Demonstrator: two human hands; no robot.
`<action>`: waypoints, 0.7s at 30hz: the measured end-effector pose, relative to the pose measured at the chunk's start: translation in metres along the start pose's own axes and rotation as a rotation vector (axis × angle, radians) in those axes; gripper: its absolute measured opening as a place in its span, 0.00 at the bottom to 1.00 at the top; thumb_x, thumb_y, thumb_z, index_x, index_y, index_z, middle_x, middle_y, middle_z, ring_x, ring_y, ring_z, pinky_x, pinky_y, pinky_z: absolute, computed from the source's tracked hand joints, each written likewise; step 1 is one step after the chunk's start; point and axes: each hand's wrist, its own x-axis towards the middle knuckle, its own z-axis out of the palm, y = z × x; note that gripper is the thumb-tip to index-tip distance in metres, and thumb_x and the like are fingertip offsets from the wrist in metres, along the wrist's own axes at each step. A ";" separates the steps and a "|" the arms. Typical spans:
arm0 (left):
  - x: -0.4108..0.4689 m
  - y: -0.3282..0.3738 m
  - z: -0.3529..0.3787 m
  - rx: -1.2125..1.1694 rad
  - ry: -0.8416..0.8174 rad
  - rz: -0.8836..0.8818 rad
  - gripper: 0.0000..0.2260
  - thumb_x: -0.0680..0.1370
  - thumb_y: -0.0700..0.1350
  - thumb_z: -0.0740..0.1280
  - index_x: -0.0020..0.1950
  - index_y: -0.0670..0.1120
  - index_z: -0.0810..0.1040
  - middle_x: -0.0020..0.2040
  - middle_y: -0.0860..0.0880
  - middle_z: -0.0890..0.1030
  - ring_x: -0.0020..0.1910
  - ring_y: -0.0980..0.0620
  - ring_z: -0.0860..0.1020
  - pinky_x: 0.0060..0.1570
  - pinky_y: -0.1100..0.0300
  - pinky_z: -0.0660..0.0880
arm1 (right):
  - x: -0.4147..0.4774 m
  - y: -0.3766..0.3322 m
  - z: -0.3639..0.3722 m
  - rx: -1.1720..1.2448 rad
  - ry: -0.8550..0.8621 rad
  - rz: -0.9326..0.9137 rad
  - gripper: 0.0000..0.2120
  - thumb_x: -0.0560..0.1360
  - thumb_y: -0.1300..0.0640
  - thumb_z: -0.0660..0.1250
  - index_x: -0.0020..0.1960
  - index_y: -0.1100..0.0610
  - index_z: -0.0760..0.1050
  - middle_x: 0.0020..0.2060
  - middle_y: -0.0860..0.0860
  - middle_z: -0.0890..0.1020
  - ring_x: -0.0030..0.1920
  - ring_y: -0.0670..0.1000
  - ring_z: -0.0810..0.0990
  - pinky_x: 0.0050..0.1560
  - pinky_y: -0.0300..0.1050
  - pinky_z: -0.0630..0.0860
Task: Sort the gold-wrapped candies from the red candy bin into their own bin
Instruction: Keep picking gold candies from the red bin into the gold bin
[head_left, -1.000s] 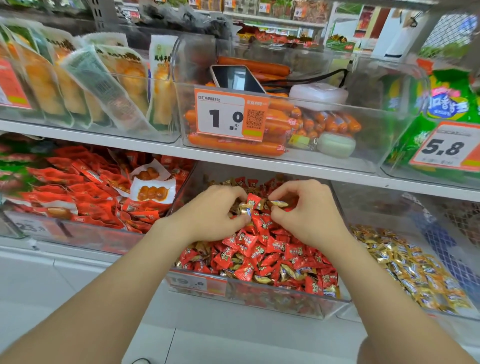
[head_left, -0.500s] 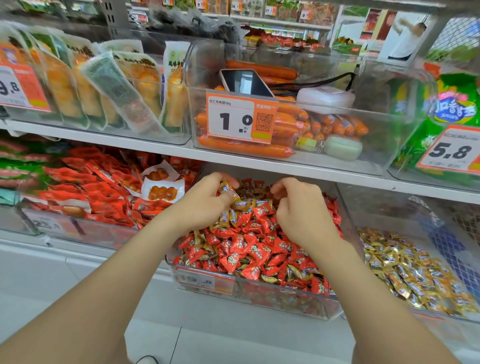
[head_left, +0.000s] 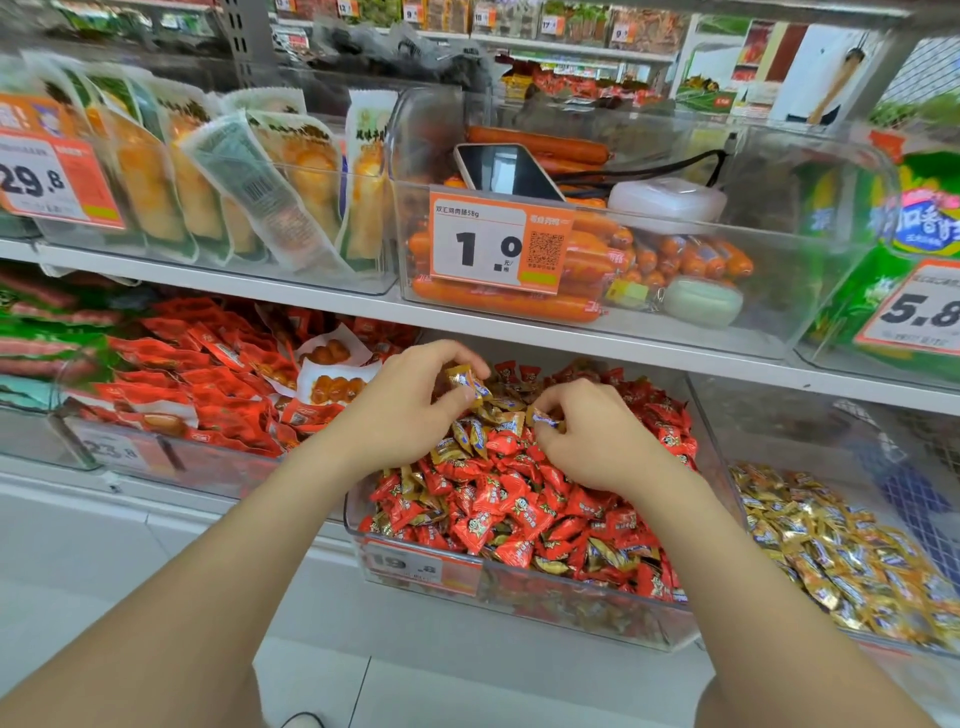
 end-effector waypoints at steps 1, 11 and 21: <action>-0.001 0.002 -0.001 -0.055 0.006 -0.032 0.08 0.84 0.43 0.65 0.59 0.56 0.78 0.40 0.54 0.80 0.32 0.60 0.72 0.35 0.61 0.70 | -0.001 0.002 -0.001 0.005 0.016 -0.012 0.08 0.82 0.59 0.66 0.55 0.56 0.83 0.43 0.54 0.86 0.41 0.55 0.83 0.49 0.47 0.75; -0.019 0.006 0.001 0.302 -0.132 0.025 0.07 0.85 0.54 0.61 0.51 0.52 0.72 0.48 0.52 0.73 0.46 0.57 0.72 0.46 0.57 0.69 | -0.016 0.003 -0.013 0.288 0.076 -0.153 0.12 0.85 0.58 0.64 0.63 0.45 0.80 0.30 0.44 0.82 0.24 0.49 0.68 0.29 0.35 0.65; -0.017 -0.003 0.010 0.430 -0.299 -0.046 0.12 0.83 0.54 0.69 0.64 0.51 0.76 0.57 0.51 0.69 0.55 0.47 0.76 0.57 0.51 0.75 | -0.028 -0.008 -0.022 0.374 0.033 -0.094 0.17 0.76 0.52 0.55 0.38 0.51 0.81 0.32 0.57 0.78 0.32 0.58 0.74 0.37 0.53 0.72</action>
